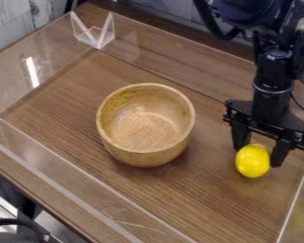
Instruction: Put the lemon in the brown bowl
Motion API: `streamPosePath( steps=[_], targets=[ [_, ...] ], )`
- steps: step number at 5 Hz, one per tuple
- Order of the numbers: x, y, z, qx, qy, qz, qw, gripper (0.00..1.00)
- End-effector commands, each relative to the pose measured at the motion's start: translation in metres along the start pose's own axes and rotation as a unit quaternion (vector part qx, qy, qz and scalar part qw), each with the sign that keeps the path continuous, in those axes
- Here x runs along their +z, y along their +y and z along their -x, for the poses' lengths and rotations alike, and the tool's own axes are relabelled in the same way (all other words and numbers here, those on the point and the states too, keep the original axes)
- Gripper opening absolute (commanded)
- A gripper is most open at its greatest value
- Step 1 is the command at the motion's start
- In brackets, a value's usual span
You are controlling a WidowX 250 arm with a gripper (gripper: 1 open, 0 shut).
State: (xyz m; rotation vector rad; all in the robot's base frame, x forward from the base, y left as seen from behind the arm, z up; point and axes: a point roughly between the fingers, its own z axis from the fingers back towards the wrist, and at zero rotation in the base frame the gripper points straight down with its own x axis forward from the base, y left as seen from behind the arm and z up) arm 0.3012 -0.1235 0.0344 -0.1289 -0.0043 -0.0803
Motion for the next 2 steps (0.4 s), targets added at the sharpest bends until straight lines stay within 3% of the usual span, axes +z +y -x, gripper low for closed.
streamPosePath(
  steps=[1, 2],
  targets=[
    [0.0282, -0.0046, -0.0145, -0.006, -0.045, 0.008, 0.999, 0.0],
    [0.0354, -0.0045, -0.0169, -0.007, -0.052, 0.009, 0.9986, 0.0]
  ],
)
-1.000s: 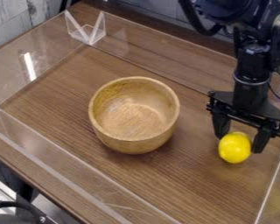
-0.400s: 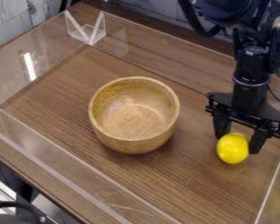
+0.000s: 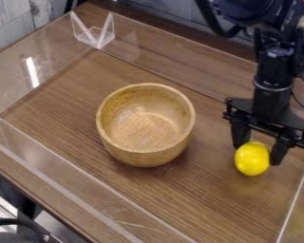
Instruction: Put the lemon in the brown bowl
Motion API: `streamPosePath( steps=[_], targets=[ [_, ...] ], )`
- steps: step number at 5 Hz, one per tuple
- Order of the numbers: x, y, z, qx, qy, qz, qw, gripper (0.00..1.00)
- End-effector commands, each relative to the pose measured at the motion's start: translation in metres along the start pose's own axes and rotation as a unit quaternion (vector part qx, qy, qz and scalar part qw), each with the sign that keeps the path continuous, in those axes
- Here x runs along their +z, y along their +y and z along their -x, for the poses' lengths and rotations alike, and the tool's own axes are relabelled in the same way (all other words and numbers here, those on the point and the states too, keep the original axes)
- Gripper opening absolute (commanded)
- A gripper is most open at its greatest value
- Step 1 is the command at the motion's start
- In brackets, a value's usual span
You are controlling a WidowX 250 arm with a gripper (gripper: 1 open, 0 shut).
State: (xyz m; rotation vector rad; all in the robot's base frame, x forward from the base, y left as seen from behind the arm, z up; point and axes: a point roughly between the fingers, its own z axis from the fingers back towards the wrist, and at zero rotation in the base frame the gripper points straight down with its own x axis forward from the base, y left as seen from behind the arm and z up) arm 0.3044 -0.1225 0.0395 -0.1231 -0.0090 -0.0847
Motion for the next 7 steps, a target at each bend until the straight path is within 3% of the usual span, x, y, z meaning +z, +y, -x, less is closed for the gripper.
streamPosePath(
  steps=[1, 7],
  targets=[
    [0.038, -0.005, -0.017, -0.007, -0.059, 0.011, 0.9982, 0.0],
    [0.04, 0.012, -0.039, 0.005, -0.09, 0.013, 0.9958, 0.0]
  ],
)
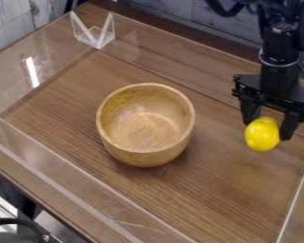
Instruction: Put the lemon in the brown bowl
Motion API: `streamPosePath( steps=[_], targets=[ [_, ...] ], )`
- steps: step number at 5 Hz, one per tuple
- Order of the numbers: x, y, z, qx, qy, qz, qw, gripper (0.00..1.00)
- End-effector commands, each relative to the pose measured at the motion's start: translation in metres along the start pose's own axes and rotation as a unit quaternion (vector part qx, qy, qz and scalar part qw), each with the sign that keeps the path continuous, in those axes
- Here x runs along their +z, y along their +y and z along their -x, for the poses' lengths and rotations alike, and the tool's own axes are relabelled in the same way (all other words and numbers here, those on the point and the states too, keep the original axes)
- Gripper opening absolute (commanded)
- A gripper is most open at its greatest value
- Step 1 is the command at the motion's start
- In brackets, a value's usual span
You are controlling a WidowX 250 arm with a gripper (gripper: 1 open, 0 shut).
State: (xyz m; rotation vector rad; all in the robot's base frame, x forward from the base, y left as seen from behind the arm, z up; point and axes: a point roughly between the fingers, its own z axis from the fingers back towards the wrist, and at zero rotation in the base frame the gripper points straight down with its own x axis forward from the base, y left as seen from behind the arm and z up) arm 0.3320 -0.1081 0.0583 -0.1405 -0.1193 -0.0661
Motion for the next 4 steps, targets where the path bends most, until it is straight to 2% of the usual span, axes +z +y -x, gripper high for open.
streamPosePath(
  steps=[1, 3, 4],
  targets=[
    [0.0159, 0.0002, -0.0165, 0.002, -0.038, 0.008, 0.9992, 0.0],
    [0.0135, 0.0015, -0.0166, 0.007, -0.041, 0.009, 0.9991, 0.0],
    [0.0206, 0.0058, -0.0125, 0.006, -0.039, 0.01, 0.9992, 0.0]
  ],
)
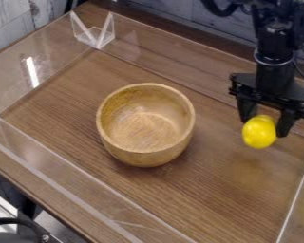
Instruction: Put the lemon in the brown bowl
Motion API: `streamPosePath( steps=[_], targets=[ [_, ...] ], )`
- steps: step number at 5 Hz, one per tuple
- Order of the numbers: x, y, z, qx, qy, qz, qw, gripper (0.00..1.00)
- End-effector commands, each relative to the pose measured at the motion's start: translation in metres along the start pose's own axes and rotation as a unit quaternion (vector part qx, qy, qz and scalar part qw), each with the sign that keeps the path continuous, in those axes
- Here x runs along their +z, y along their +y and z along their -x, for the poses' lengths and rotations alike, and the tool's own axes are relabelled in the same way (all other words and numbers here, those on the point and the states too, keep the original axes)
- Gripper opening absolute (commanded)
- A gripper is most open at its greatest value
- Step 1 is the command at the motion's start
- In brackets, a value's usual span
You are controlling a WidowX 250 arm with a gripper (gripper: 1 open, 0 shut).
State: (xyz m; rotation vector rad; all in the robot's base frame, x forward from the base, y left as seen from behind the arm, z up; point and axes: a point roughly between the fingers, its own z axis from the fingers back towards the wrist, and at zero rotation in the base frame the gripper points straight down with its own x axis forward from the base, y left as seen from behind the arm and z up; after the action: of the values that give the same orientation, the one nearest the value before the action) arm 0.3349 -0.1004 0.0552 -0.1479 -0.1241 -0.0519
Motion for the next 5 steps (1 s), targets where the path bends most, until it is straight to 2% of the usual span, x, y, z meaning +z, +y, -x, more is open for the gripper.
streamPosePath(
  steps=[1, 5],
  targets=[
    [0.031, 0.002, -0.006, -0.003, -0.036, 0.007, 0.9993, 0.0],
    [0.065, 0.029, 0.016, 0.009, -0.042, 0.003, 0.9991, 0.0]
  ],
)
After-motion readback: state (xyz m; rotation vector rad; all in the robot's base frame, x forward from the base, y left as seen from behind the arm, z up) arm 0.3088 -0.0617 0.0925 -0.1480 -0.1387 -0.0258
